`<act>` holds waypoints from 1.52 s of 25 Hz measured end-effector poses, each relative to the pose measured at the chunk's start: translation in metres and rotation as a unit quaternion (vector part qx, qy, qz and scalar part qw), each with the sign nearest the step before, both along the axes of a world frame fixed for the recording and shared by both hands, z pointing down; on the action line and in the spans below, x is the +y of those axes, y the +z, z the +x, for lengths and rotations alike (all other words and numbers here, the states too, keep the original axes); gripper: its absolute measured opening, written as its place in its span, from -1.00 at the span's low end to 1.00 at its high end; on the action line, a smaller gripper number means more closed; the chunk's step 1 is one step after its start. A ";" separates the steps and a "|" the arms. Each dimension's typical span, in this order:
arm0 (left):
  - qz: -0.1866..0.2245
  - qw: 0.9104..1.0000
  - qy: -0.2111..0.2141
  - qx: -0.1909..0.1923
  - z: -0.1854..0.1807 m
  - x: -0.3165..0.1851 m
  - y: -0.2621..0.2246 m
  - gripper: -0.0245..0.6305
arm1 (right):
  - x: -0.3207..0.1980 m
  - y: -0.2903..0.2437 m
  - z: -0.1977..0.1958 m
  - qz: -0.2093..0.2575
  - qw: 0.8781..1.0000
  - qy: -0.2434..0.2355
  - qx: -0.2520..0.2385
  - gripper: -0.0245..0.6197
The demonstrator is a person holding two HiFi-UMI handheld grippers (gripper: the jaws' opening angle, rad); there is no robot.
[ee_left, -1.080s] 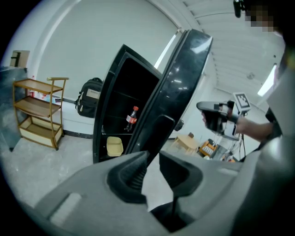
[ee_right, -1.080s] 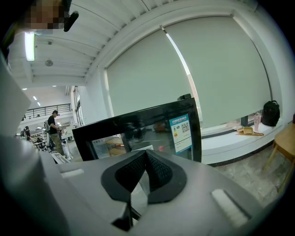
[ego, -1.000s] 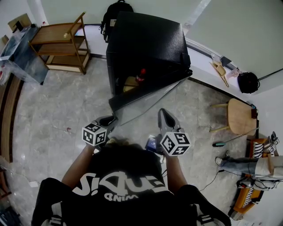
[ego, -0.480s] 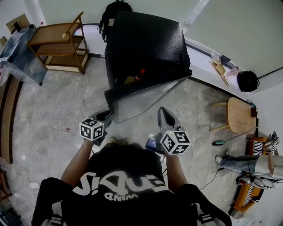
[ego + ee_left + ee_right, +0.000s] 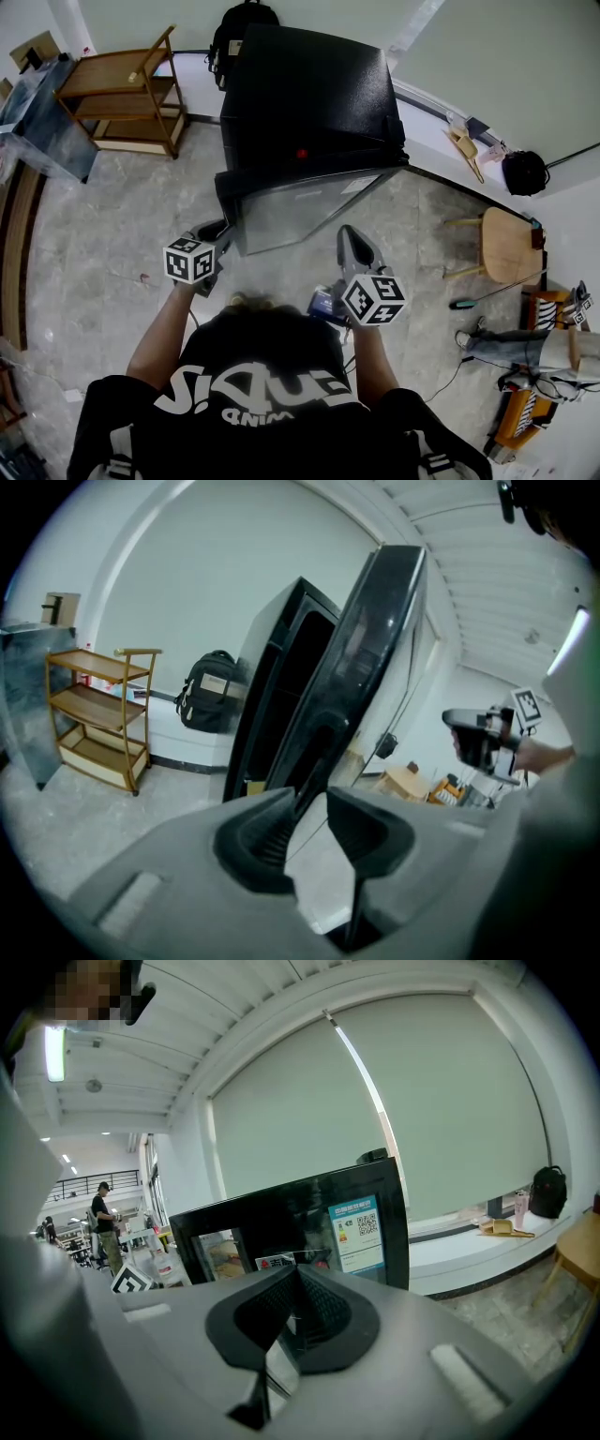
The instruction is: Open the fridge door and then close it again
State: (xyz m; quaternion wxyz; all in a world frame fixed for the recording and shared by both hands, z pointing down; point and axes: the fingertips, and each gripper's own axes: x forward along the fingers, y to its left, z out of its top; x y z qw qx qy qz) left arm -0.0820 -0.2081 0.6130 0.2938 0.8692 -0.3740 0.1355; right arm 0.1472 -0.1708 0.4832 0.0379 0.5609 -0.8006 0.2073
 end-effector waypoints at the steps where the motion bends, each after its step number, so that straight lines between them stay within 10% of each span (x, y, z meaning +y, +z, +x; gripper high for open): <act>1: 0.001 1.000 -0.002 -0.002 -0.001 -0.005 0.000 -0.60 | -0.002 0.001 0.000 -0.001 1.000 0.000 0.000 -0.93; 22: 0.013 0.999 -0.042 -0.019 -0.013 -0.108 0.004 -0.60 | -0.024 0.007 0.011 -0.008 1.000 0.010 0.006 -0.93; 38: 0.040 0.996 -0.078 -0.015 -0.010 -0.093 -0.016 -0.58 | -0.017 0.012 0.016 -0.012 1.000 0.005 0.000 -0.93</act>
